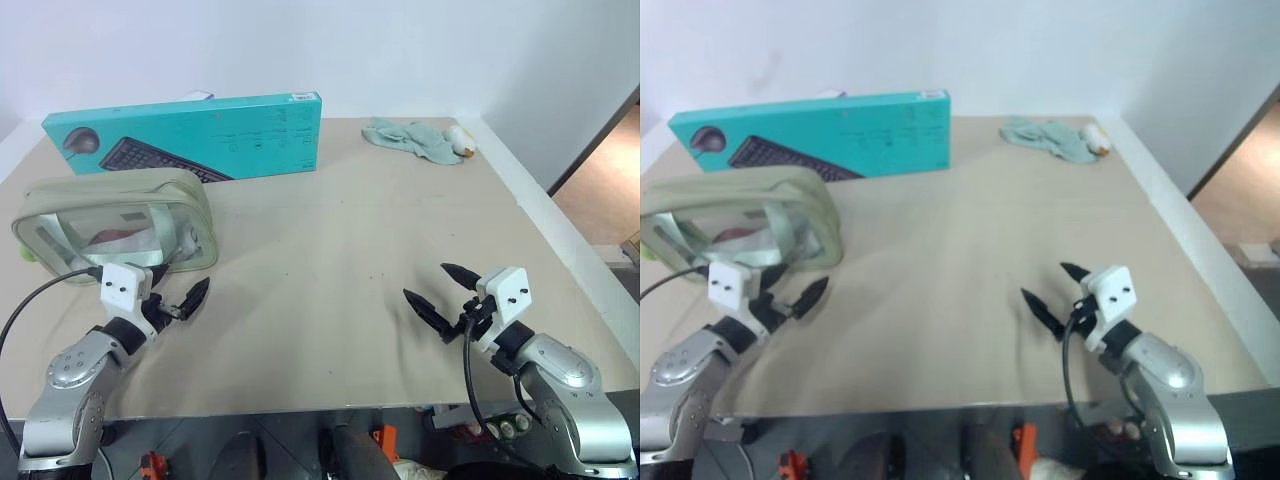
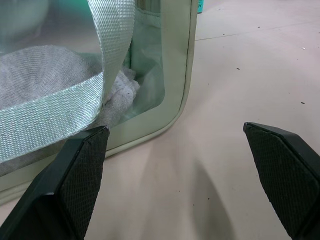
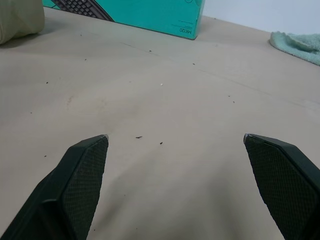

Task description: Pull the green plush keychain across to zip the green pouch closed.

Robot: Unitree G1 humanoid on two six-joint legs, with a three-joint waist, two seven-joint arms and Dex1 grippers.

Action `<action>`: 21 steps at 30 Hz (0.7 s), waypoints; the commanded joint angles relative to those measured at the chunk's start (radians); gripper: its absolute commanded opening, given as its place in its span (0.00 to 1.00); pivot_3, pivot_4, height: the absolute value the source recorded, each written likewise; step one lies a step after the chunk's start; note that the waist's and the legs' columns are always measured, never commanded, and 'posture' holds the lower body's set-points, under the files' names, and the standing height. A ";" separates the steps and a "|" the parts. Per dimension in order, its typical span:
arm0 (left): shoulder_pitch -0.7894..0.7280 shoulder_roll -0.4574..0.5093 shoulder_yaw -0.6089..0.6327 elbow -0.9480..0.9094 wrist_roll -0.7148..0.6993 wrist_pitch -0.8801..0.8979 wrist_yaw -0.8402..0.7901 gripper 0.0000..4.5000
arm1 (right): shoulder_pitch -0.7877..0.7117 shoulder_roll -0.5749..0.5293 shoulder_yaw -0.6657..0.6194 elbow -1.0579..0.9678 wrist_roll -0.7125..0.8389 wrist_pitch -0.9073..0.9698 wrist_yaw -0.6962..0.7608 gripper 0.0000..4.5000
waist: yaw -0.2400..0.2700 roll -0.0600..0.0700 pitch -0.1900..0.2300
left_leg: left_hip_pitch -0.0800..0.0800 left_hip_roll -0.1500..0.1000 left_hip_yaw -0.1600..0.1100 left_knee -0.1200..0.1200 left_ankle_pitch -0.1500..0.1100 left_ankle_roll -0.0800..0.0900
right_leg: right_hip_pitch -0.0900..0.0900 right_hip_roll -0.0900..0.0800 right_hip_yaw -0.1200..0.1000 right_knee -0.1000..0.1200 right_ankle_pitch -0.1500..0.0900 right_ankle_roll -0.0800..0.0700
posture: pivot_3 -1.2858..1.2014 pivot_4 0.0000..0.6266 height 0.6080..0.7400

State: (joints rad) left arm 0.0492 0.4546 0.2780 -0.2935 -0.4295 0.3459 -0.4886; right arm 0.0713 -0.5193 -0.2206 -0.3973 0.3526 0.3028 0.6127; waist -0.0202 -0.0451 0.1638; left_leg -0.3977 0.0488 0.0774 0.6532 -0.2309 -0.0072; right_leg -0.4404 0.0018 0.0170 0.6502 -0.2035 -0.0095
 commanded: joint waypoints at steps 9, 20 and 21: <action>-0.023 0.020 0.031 -0.060 -0.080 -0.017 -0.080 0.99 | -0.264 -0.079 0.069 0.299 -0.007 -0.106 0.194 1.00 | 0.000 -0.002 0.001 | 0.002 -0.001 0.001 0.001 0.001 0.002 | 0.001 0.002 0.001 0.000 0.003 -0.002 | 0.52 0.24 1.00; 0.016 -0.003 0.044 -0.088 -0.075 -0.022 -0.022 0.99 | -0.300 -0.068 0.096 0.328 -0.012 -0.113 0.228 1.00 | -0.001 -0.002 0.001 | 0.000 0.000 0.000 0.000 -0.001 0.001 | 0.000 0.003 0.001 0.000 0.003 0.002 | 0.52 0.24 1.00; 0.019 -0.004 0.045 -0.091 -0.075 -0.024 -0.017 0.99 | -0.305 -0.067 0.102 0.326 -0.011 -0.110 0.228 1.00 | -0.001 -0.002 0.001 | 0.001 0.000 0.001 0.000 -0.001 0.001 | 0.000 0.003 0.001 0.000 0.003 0.002 | 0.52 0.24 1.00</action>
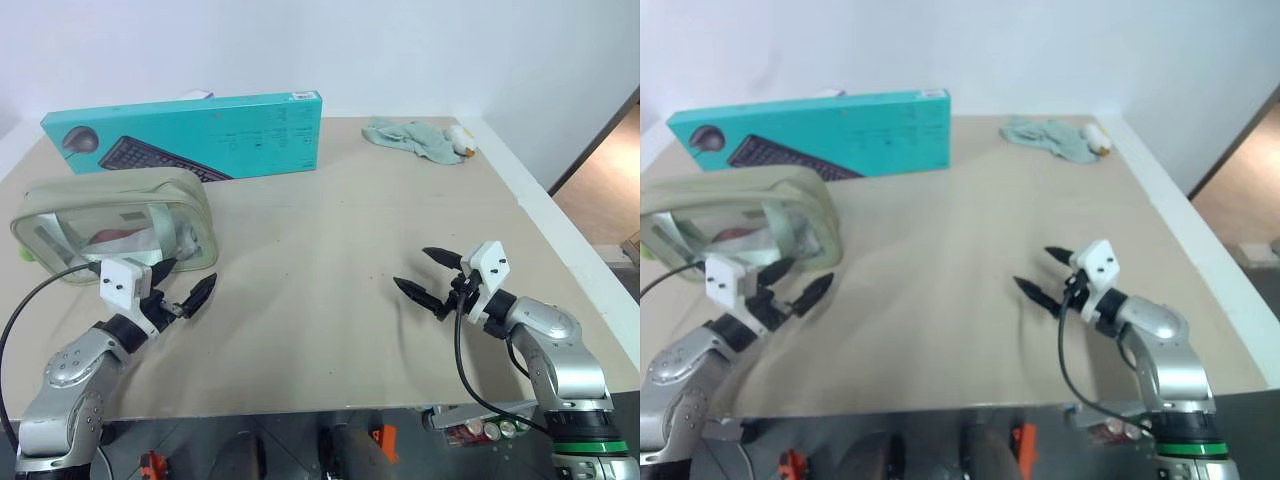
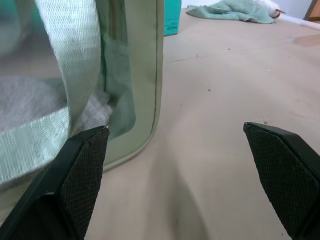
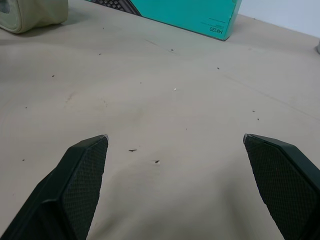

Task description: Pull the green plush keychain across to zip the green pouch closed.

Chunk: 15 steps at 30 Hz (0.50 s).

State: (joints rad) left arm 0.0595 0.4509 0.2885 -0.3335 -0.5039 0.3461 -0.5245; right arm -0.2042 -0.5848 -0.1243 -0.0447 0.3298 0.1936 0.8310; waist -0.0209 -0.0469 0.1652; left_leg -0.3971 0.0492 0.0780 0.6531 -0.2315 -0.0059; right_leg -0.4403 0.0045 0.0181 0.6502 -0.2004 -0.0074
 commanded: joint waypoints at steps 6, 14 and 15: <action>0.040 -0.021 0.052 -0.081 -0.007 -0.034 0.055 0.99 | -0.076 0.014 0.038 -0.006 0.005 0.002 0.007 1.00 | 0.000 0.000 0.000 | 0.001 0.001 0.001 0.000 0.000 0.000 | 0.000 0.001 0.000 0.000 0.000 -0.002 | 0.52 0.24 1.00; 0.080 -0.054 0.106 -0.102 0.003 -0.065 0.130 0.99 | -0.172 0.038 0.093 -0.040 0.063 0.093 0.053 1.00 | -0.002 0.000 0.000 | 0.000 0.001 0.001 0.000 0.000 0.000 | 0.000 0.001 0.001 0.000 0.000 -0.002 | 0.52 0.24 1.00; 0.082 -0.060 0.117 -0.105 0.001 -0.067 0.145 0.99 | -0.188 0.042 0.098 -0.047 0.074 0.110 0.059 1.00 | -0.002 0.000 0.000 | 0.000 0.002 0.001 0.000 0.000 0.000 | 0.000 0.001 0.001 0.000 0.001 -0.002 | 0.52 0.24 1.00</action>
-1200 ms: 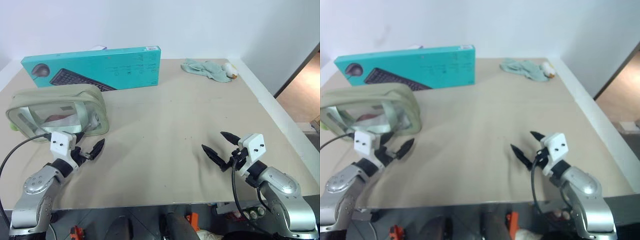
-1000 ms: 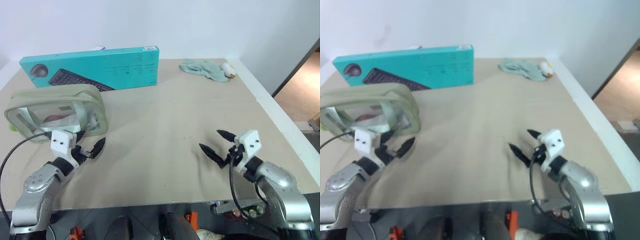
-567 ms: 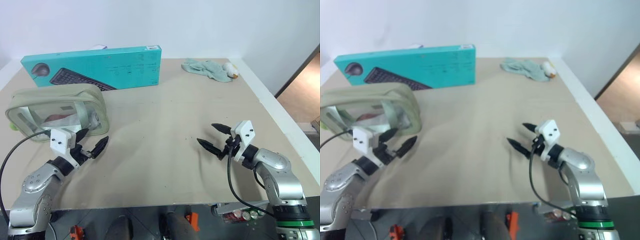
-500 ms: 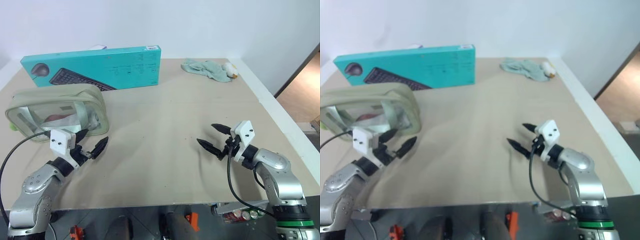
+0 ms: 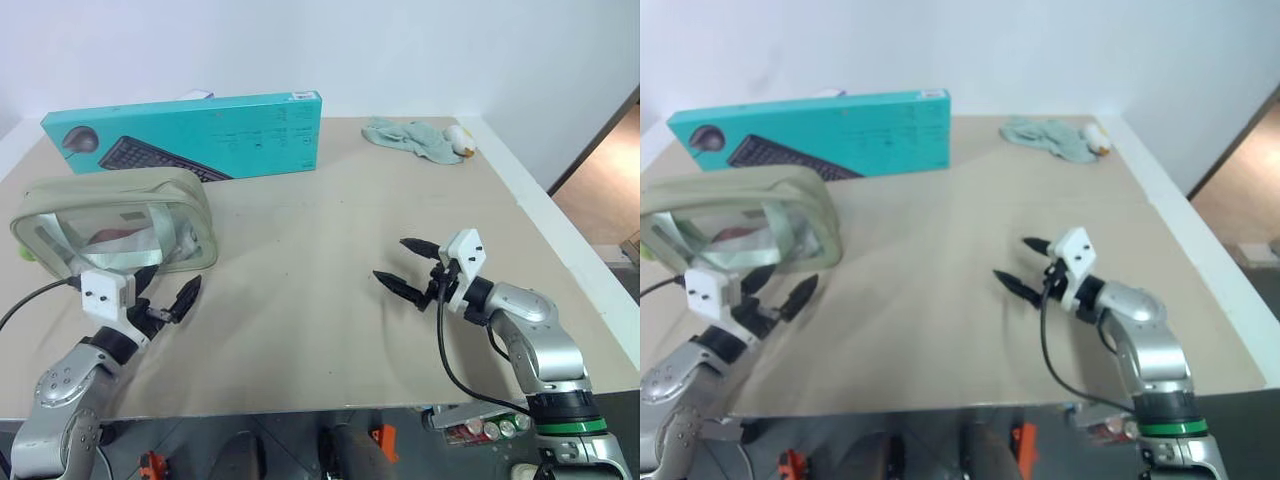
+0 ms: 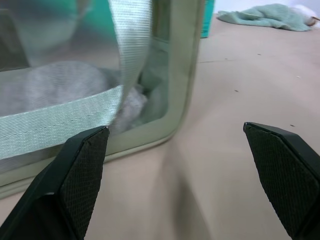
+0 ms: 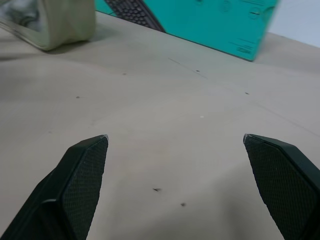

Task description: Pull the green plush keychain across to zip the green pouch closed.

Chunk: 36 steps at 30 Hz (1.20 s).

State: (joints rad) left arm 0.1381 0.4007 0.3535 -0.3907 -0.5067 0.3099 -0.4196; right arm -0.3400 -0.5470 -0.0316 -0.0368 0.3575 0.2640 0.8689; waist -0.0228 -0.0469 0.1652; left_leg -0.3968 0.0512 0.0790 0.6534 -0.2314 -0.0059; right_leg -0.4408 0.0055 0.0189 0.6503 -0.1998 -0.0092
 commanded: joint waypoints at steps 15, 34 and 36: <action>-0.027 0.014 0.353 0.006 -0.114 0.015 0.225 0.99 | -0.128 -0.050 0.108 -0.169 0.143 0.126 0.261 1.00 | 0.002 -0.001 0.000 | 0.000 0.003 -0.001 0.000 -0.001 -0.001 | 0.000 0.003 -0.002 0.000 0.000 -0.001 | 0.52 0.24 1.00; -0.191 0.245 0.390 0.289 -0.127 0.003 0.021 0.99 | -0.115 -0.049 0.109 -0.129 0.052 0.056 0.241 1.00 | 0.002 -0.003 0.000 | 0.000 0.004 0.000 0.000 -0.002 -0.003 | -0.001 0.004 -0.002 0.000 0.000 -0.003 | 0.52 0.24 1.00; -0.218 0.276 0.379 0.344 -0.127 0.005 -0.025 0.99 | -0.109 -0.051 0.105 -0.126 0.049 0.050 0.239 1.00 | 0.002 -0.003 0.000 | 0.000 0.005 0.000 0.000 -0.002 -0.003 | -0.001 0.004 -0.002 0.000 -0.001 -0.003 | 0.52 0.24 1.00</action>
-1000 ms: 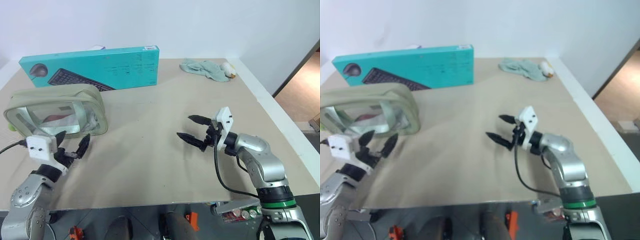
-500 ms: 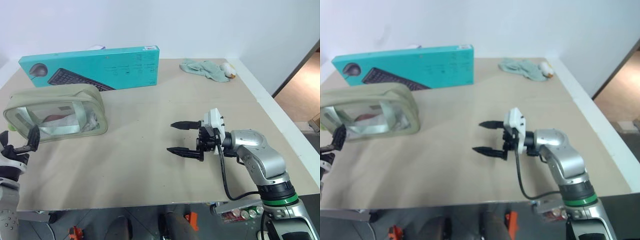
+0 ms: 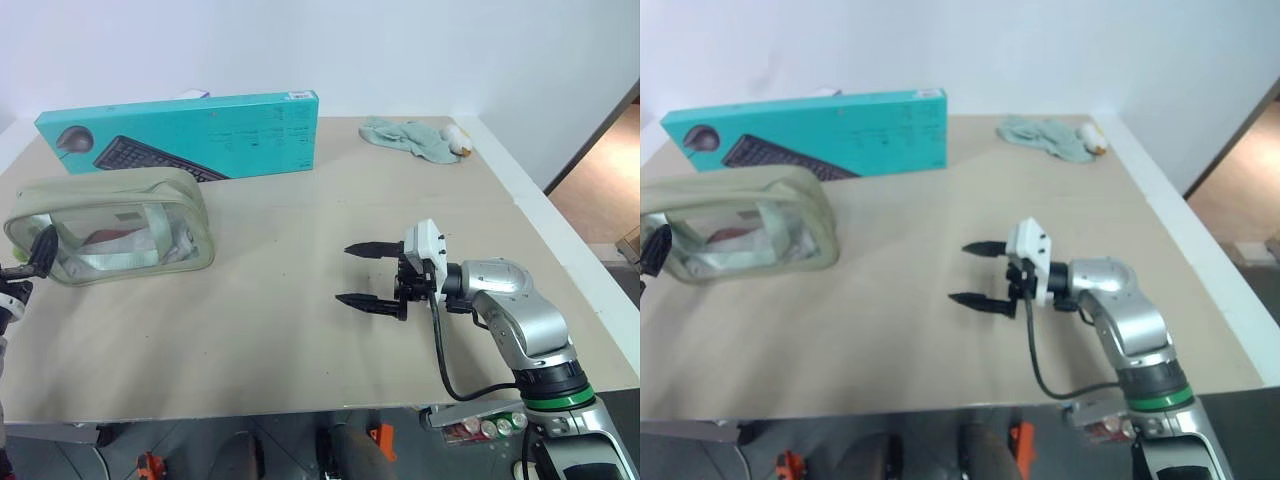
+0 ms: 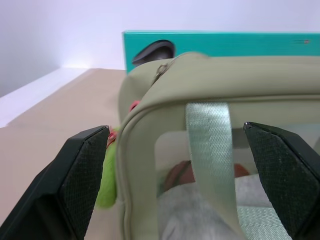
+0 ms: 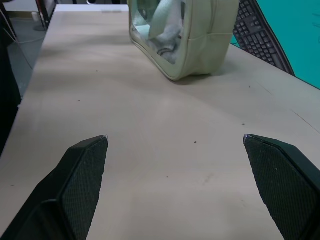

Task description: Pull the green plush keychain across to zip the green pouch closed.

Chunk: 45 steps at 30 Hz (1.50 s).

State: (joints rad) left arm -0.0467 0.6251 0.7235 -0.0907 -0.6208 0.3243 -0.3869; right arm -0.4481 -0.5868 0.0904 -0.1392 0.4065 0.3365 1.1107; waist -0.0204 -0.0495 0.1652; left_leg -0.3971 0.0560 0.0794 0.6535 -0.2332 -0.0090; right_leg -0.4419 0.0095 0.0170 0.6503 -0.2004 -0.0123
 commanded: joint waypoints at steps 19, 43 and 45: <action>-0.233 0.282 -0.141 0.438 0.063 -0.049 -0.481 0.29 | 0.055 -0.045 -0.043 -0.050 -0.018 -0.033 -0.068 1.00 | 0.007 0.000 0.000 | -0.001 0.001 0.001 0.000 -0.002 -0.003 | -0.001 -0.003 -0.003 0.000 -0.003 -0.001 | 0.52 0.24 1.00; -0.481 0.011 -0.555 0.099 0.048 0.069 -0.564 0.01 | 0.073 -0.070 -0.108 -0.050 -0.014 -0.030 -0.172 1.00 | 0.026 0.000 0.000 | -0.004 -0.005 0.000 0.003 -0.001 -0.002 | 0.000 -0.002 -0.001 0.000 -0.001 0.004 | 0.52 0.24 1.00; -0.510 -0.016 -0.589 0.085 0.042 0.083 -0.576 0.01 | 0.081 -0.094 -0.141 -0.036 -0.016 -0.037 -0.173 1.00 | 0.026 0.000 0.000 | -0.004 -0.006 0.000 0.003 -0.001 -0.002 | 0.000 -0.001 -0.001 0.000 -0.001 0.004 | 0.52 0.24 1.00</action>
State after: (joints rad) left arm -0.5212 0.6143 0.1494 0.0490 -0.5536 0.4051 -0.9434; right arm -0.3632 -0.6591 0.0101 -0.1648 0.3795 0.3104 0.9455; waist 0.0059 -0.0496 0.1654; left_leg -0.4015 0.0500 0.0787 0.6562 -0.2346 -0.0113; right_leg -0.4420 0.0087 0.0157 0.6503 -0.2016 -0.0084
